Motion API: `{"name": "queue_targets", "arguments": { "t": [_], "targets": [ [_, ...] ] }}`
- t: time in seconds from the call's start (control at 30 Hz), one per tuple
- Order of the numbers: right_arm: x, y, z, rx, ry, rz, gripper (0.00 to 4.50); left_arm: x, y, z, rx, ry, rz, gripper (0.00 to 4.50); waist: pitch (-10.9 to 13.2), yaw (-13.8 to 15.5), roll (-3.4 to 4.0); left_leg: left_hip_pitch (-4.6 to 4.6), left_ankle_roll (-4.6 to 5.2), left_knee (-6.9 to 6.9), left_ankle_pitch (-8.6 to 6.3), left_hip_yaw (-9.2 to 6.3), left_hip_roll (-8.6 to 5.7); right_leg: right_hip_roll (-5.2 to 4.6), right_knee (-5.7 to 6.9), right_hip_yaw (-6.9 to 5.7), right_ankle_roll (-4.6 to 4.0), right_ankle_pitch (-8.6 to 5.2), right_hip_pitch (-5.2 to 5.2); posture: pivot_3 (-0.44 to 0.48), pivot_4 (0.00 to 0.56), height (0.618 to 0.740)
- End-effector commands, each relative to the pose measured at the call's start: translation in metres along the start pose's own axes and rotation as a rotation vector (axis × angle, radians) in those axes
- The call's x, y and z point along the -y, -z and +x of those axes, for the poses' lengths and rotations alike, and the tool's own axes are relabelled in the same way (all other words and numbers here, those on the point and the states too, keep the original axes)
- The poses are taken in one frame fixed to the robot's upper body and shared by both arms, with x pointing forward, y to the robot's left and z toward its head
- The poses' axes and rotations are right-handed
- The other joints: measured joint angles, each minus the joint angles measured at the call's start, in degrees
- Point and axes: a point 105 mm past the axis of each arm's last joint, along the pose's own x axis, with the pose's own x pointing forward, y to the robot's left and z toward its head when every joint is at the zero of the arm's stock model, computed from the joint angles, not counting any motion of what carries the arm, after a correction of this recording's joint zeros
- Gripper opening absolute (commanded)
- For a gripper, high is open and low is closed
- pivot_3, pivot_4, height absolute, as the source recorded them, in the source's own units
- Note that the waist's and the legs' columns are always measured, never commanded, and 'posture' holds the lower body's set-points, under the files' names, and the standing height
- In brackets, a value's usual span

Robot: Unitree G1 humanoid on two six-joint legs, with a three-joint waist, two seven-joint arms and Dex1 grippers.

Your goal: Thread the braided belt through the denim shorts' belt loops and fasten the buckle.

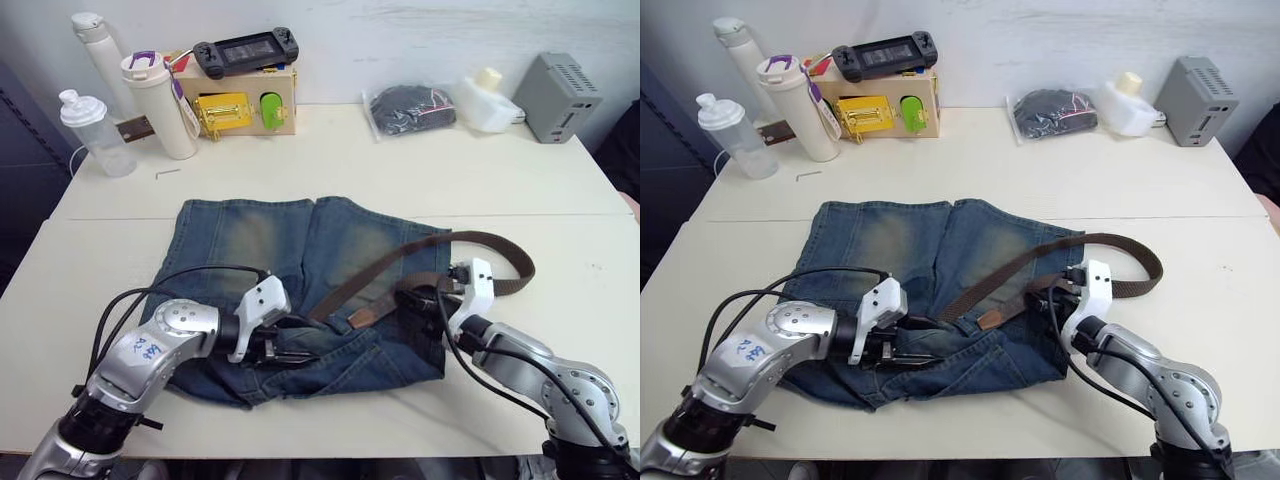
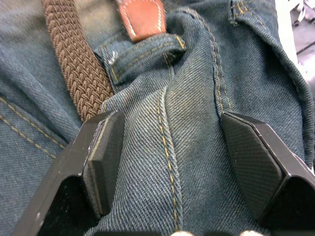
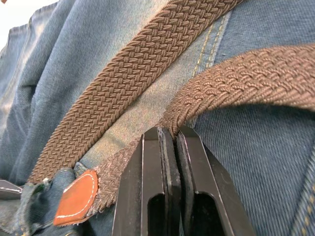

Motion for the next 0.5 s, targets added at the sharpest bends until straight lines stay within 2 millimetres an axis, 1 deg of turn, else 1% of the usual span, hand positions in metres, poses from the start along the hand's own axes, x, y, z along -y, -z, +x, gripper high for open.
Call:
{"name": "queue_targets", "arguments": {
  "t": [0.03, 0.13, 0.2, 0.27, 0.37, 0.5],
  "targets": [
    [-0.007, -0.002, -0.001, 0.025, -0.010, -0.021, 0.00, 0.006, 0.025, -0.002, -0.107, 0.000, -0.056, 3.47, 0.0, -0.1, 0.00, 0.00, 0.00, 0.00, 0.00, 0.00, 0.00, 0.00, 0.00, 0.00, 0.00, 0.00, 0.00, 0.000, 0.150, 0.740],
    [-0.012, -0.001, 0.000, 0.028, -0.025, -0.027, 0.00, 0.008, 0.027, -0.003, -0.130, 0.008, -0.050, 3.47, 0.0, -0.1, 0.01, 0.02, -0.02, -0.06, 0.01, 0.01, 0.01, 0.00, -0.01, 0.00, 0.00, 0.00, -0.02, 0.000, 0.150, 0.740],
    [-0.025, -0.002, 0.000, 0.037, -0.086, -0.038, 0.00, 0.007, 0.033, -0.002, -0.162, -0.002, -0.028, 3.47, 0.0, -0.1, 0.00, 0.02, -0.02, -0.06, 0.01, 0.01, 0.01, 0.00, 0.00, 0.00, 0.00, 0.00, -0.03, 0.000, 0.150, 0.740],
    [-0.033, -0.001, -0.001, 0.037, -0.116, -0.043, 0.00, 0.006, 0.037, -0.001, -0.181, -0.013, -0.015, 3.47, 0.0, -0.1, 0.01, 0.02, -0.02, -0.08, 0.01, 0.01, 0.00, 0.00, -0.01, 0.00, 0.00, 0.00, -0.03, 0.000, 0.150, 0.740],
    [-0.036, 0.004, 0.002, 0.019, -0.111, -0.051, 0.00, 0.002, 0.043, 0.003, -0.199, -0.039, 0.016, 3.47, 0.0, 0.0, 0.02, 0.05, -0.03, -0.09, 0.02, 0.00, 0.01, 0.00, 0.00, 0.00, 0.00, 0.00, -0.02, 0.000, 0.150, 0.740],
    [-0.035, 0.010, 0.006, 0.006, -0.085, -0.056, 0.00, 0.005, 0.051, 0.003, -0.217, -0.035, 0.010, 3.47, -0.1, 0.0, 0.07, 0.07, -0.04, -0.08, 0.02, 0.00, 0.00, 0.00, 0.01, 0.02, 0.00, 0.00, 0.00, 0.000, 0.150, 0.740]
  ]
}}
